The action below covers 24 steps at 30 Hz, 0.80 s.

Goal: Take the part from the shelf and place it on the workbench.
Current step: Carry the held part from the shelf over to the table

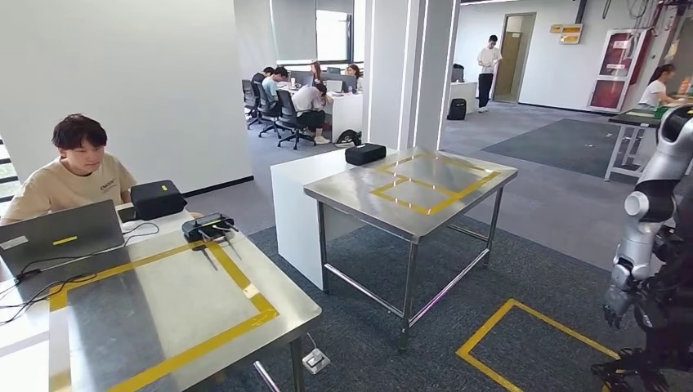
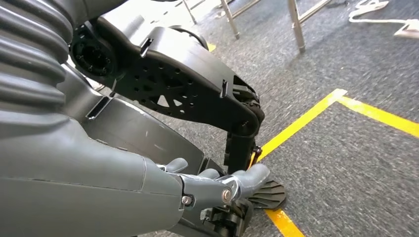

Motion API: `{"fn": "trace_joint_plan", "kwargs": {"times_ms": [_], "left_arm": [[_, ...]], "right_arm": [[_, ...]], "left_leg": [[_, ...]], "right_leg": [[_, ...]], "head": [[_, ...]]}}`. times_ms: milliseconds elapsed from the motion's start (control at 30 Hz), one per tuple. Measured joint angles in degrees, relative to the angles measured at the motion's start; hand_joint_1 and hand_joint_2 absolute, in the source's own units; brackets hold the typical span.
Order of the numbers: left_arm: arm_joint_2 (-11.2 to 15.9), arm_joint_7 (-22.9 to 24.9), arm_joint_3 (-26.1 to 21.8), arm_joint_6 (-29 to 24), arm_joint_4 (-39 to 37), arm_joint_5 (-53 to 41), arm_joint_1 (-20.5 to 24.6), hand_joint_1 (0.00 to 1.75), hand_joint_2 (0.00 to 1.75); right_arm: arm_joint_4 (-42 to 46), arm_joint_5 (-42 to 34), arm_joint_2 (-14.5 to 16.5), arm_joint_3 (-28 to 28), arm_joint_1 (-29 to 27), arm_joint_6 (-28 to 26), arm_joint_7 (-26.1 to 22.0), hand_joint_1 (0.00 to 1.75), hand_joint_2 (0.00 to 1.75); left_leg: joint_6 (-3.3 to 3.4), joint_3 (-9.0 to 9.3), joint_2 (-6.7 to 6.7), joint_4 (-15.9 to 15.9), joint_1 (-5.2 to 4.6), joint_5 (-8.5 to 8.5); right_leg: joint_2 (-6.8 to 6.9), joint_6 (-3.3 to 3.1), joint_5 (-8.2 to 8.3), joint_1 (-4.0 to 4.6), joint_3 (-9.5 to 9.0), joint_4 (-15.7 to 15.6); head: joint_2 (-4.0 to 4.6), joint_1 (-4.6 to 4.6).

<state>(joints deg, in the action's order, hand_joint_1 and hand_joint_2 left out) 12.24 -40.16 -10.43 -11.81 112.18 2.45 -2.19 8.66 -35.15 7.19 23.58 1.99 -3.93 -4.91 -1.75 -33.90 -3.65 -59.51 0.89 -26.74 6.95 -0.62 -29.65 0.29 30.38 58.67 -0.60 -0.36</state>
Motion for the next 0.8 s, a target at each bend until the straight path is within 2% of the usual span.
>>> {"fn": "trace_joint_plan", "kwargs": {"times_ms": [33,67,100,133,200,233,267,300,333,367,433,467,500,567,600,633,700,733,767,800], "left_arm": [[0.0,0.0,-0.2,-0.5,0.0,0.1,0.2,1.75,1.75],[0.0,0.0,-0.4,-1.0,0.0,0.2,0.3,1.75,1.75],[0.0,0.0,-0.7,-1.3,0.1,0.4,0.6,1.75,1.75],[0.0,0.0,-0.9,-1.5,0.2,0.7,0.9,1.75,1.75],[0.0,0.0,-1.1,-1.6,0.2,1.2,1.4,1.75,1.75],[0.0,0.1,-1.2,-1.6,0.1,1.4,1.6,1.75,1.75],[0.0,0.2,-1.3,-1.6,-0.1,1.5,1.7,1.75,1.75],[0.0,0.3,-1.4,-1.6,-0.2,1.6,1.7,1.75,1.75],[0.1,0.4,-1.4,-1.6,-0.3,1.7,1.7,1.75,1.75],[0.1,0.4,-1.5,-1.6,-0.4,1.7,1.8,1.75,1.75],[0.2,0.4,-1.5,-1.5,-0.5,1.7,2.0,1.75,1.75],[0.2,0.4,-1.5,-1.5,-0.5,1.8,2.0,1.75,1.75],[0.3,0.4,-1.5,-1.5,-0.6,1.8,2.1,1.75,1.75],[0.5,0.4,-1.6,-1.5,-0.7,1.8,2.1,1.75,1.75],[0.7,0.4,-1.7,-1.5,-0.7,1.8,2.1,1.75,1.75],[0.8,0.4,-1.9,-1.5,-0.7,1.8,2.2,1.75,1.75],[1.0,0.4,-2.0,-1.5,-0.8,1.8,2.4,1.75,1.75],[1.0,0.4,-2.0,-1.5,-0.9,1.8,2.4,1.75,1.75],[1.0,0.4,-2.0,-1.5,-1.1,1.8,2.3,1.75,1.75],[1.0,0.4,-2.0,-1.5,-1.2,1.8,2.3,1.75,1.75]], "right_arm": [[0.0,-0.1,0.0,0.0,0.0,0.0,0.0,0.00,1.75],[0.0,-0.1,0.0,0.0,0.1,0.0,0.0,0.00,1.75],[0.0,-0.2,0.0,0.0,0.2,0.0,0.0,0.00,1.75],[0.0,-0.2,0.0,0.0,0.3,0.0,0.0,0.00,1.75],[0.0,-0.3,0.0,0.0,0.2,0.0,0.0,0.00,1.75],[0.0,-0.3,0.0,0.0,0.0,0.0,0.1,0.00,1.75],[0.0,-0.3,0.0,0.0,-0.1,0.0,0.1,0.00,1.75],[0.0,-0.3,0.0,0.0,-0.2,0.0,0.1,0.00,1.75],[0.0,-0.3,0.0,0.0,-0.2,0.0,0.1,0.00,1.75],[0.0,-0.3,0.0,0.0,-0.1,0.0,0.1,0.00,1.75],[0.0,-0.3,-0.1,0.0,-0.1,0.0,0.1,0.00,1.75],[0.0,-0.3,-0.2,0.0,-0.1,0.0,0.1,0.00,1.75],[0.0,-0.3,-0.2,0.0,-0.1,0.0,0.1,0.00,1.75],[0.0,-0.3,-0.2,0.0,0.0,0.0,0.1,0.00,1.75],[0.0,-0.3,-0.2,0.0,0.0,0.0,0.1,0.00,1.75],[0.0,-0.3,-0.2,0.0,0.1,0.0,0.0,0.00,1.75],[0.0,-0.3,-0.2,-0.1,0.0,0.0,0.0,0.00,1.75],[0.0,-0.3,-0.2,-0.1,-0.1,0.0,0.1,0.00,1.75],[0.0,-0.3,-0.2,-0.1,-0.2,0.0,0.1,0.00,1.75],[0.0,-0.3,-0.2,-0.1,-0.2,0.0,0.1,0.00,1.75]], "left_leg": [[0.47,-0.22,0.78,0.0,0.04,0.10],[0.78,-0.33,1.43,0.0,0.11,0.19],[1.12,-0.39,2.08,0.1,0.22,0.30],[1.44,-0.44,2.70,0.1,0.38,0.43],[1.91,-0.72,4.02,0.2,0.49,0.63],[2.04,-0.88,4.79,0.1,0.45,0.72],[2.11,-0.99,5.62,0.1,0.41,0.78],[2.11,-1.04,6.46,0.1,0.37,0.85],[2.05,-1.04,7.30,0.1,0.33,0.92],[1.94,-1.01,8.12,0.1,0.32,0.99],[1.50,-1.16,9.66,0.1,0.35,1.21],[1.14,-1.35,10.34,0.1,0.45,1.36],[0.72,-1.56,11.01,0.2,0.62,1.55],[-0.15,-1.94,12.05,0.6,0.81,1.96],[-0.43,-2.26,11.27,0.3,0.70,1.71],[-0.66,-2.99,9.72,-0.9,0.54,0.85],[-1.01,-5.67,5.75,-6.7,0.35,-2.49],[-1.26,-7.29,4.73,-10.3,0.40,-4.17],[-1.48,-8.40,4.28,-13.0,0.47,-5.10],[-1.68,-8.59,4.02,-13.9,0.55,-5.03]], "right_leg": [[0.56,0.23,-0.07,-0.01,-0.12,0.0],[0.50,0.54,-0.32,-0.09,-0.20,0.1],[-0.45,0.88,-0.97,-0.24,0.01,0.9],[-1.99,1.19,-2.13,-0.39,0.74,2.6],[-5.40,1.53,-5.64,-0.58,4.18,9.7],[-6.15,1.54,-7.02,-0.60,6.21,13.6],[-6.48,1.48,-7.53,-0.60,7.69,16.1],[-6.63,1.32,-6.84,-0.59,8.16,16.6],[-6.89,1.06,-5.08,-0.58,7.48,14.6],[-7.62,0.70,-2.73,-0.54,5.89,10.8],[-10.35,-0.11,0.38,-0.50,2.66,3.2],[-11.25,-0.33,0.92,-0.41,1.78,1.1],[-11.55,-0.41,0.83,-0.31,1.51,0.4],[-10.10,-0.54,1.21,-0.32,1.23,-0.3],[-9.35,-0.80,1.51,-0.46,0.96,-0.8],[-8.49,-1.09,1.83,-0.62,0.69,-1.3],[-6.79,-1.55,2.05,-0.63,0.43,-1.8],[-5.89,-1.63,1.99,-0.57,0.47,-1.7],[-5.00,-1.65,1.88,-0.53,0.53,-1.6],[-4.11,-1.62,1.74,-0.53,0.59,-1.4]], "head": [[-0.01,0.08],[0.00,0.10],[0.00,0.13],[0.00,0.20],[0.00,0.35],[-0.01,0.44],[-0.01,0.49],[-0.01,0.54],[0.00,0.56],[0.00,0.58],[-0.01,0.55],[-0.01,0.53],[-0.01,0.51],[-0.01,0.55],[-0.01,0.45],[-0.01,0.36],[-0.01,0.14],[-0.01,0.14],[-0.01,0.13],[-0.01,0.12]]}}
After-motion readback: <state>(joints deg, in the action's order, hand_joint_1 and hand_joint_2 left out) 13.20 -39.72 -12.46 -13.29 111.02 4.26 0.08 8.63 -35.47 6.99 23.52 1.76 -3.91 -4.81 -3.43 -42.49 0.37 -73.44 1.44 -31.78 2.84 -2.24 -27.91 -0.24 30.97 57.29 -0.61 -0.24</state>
